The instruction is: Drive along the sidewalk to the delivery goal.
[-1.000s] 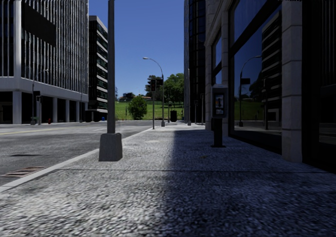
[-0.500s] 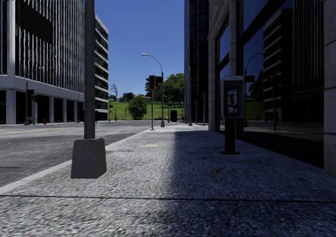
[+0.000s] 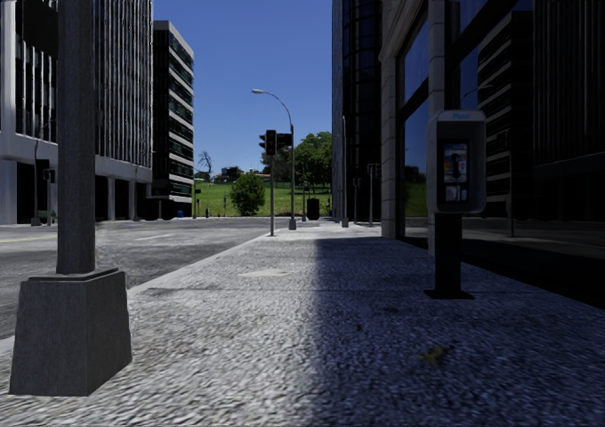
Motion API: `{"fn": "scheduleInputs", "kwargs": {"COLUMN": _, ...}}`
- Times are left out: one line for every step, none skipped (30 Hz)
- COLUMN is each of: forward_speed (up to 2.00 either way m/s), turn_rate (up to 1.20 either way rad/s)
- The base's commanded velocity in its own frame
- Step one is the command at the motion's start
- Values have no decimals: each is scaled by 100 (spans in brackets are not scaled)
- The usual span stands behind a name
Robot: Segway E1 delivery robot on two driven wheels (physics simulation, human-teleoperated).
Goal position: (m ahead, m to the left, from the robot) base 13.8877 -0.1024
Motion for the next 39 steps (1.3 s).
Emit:
{"fn": "scheduleInputs", "kwargs": {"forward_speed": 200, "turn_rate": 0}}
{"fn": "scheduleInputs", "kwargs": {"forward_speed": 200, "turn_rate": 0}}
{"fn": "scheduleInputs", "kwargs": {"forward_speed": 200, "turn_rate": 0}}
{"fn": "scheduleInputs", "kwargs": {"forward_speed": 200, "turn_rate": 0}}
{"fn": "scheduleInputs", "kwargs": {"forward_speed": 200, "turn_rate": 0}}
{"fn": "scheduleInputs", "kwargs": {"forward_speed": 200, "turn_rate": 0}}
{"fn": "scheduleInputs", "kwargs": {"forward_speed": 200, "turn_rate": 0}}
{"fn": "scheduleInputs", "kwargs": {"forward_speed": 200, "turn_rate": 0}}
{"fn": "scheduleInputs", "kwargs": {"forward_speed": 200, "turn_rate": 0}}
{"fn": "scheduleInputs", "kwargs": {"forward_speed": 200, "turn_rate": 0}}
{"fn": "scheduleInputs", "kwargs": {"forward_speed": 200, "turn_rate": 0}}
{"fn": "scheduleInputs", "kwargs": {"forward_speed": 200, "turn_rate": 0}}
{"fn": "scheduleInputs", "kwargs": {"forward_speed": 200, "turn_rate": 0}}
{"fn": "scheduleInputs", "kwargs": {"forward_speed": 200, "turn_rate": 0}}
{"fn": "scheduleInputs", "kwargs": {"forward_speed": 200, "turn_rate": 0}}
{"fn": "scheduleInputs", "kwargs": {"forward_speed": 200, "turn_rate": 0}}
{"fn": "scheduleInputs", "kwargs": {"forward_speed": 200, "turn_rate": 0}}
{"fn": "scheduleInputs", "kwargs": {"forward_speed": 200, "turn_rate": 0}}
{"fn": "scheduleInputs", "kwargs": {"forward_speed": 200, "turn_rate": 0}}
{"fn": "scheduleInputs", "kwargs": {"forward_speed": 200, "turn_rate": 0}}
{"fn": "scheduleInputs", "kwargs": {"forward_speed": 200, "turn_rate": 0}}
{"fn": "scheduleInputs", "kwargs": {"forward_speed": 200, "turn_rate": 0}}
{"fn": "scheduleInputs", "kwargs": {"forward_speed": 200, "turn_rate": 0}}
{"fn": "scheduleInputs", "kwargs": {"forward_speed": 200, "turn_rate": 0}}
{"fn": "scheduleInputs", "kwargs": {"forward_speed": 200, "turn_rate": 0}}
{"fn": "scheduleInputs", "kwargs": {"forward_speed": 200, "turn_rate": 0}}
{"fn": "scheduleInputs", "kwargs": {"forward_speed": 200, "turn_rate": 0}}
{"fn": "scheduleInputs", "kwargs": {"forward_speed": 200, "turn_rate": 0}}
{"fn": "scheduleInputs", "kwargs": {"forward_speed": 200, "turn_rate": 0}}
{"fn": "scheduleInputs", "kwargs": {"forward_speed": 200, "turn_rate": 0}}
{"fn": "scheduleInputs", "kwargs": {"forward_speed": 200, "turn_rate": 0}}
{"fn": "scheduleInputs", "kwargs": {"forward_speed": 200, "turn_rate": 0}}
{"fn": "scheduleInputs", "kwargs": {"forward_speed": 200, "turn_rate": 0}}
{"fn": "scheduleInputs", "kwargs": {"forward_speed": 200, "turn_rate": 0}}
{"fn": "scheduleInputs", "kwargs": {"forward_speed": 200, "turn_rate": 0}}
{"fn": "scheduleInputs", "kwargs": {"forward_speed": 200, "turn_rate": 0}}
{"fn": "scheduleInputs", "kwargs": {"forward_speed": 200, "turn_rate": 0}}
{"fn": "scheduleInputs", "kwargs": {"forward_speed": 200, "turn_rate": 0}}
{"fn": "scheduleInputs", "kwargs": {"forward_speed": 200, "turn_rate": 0}}
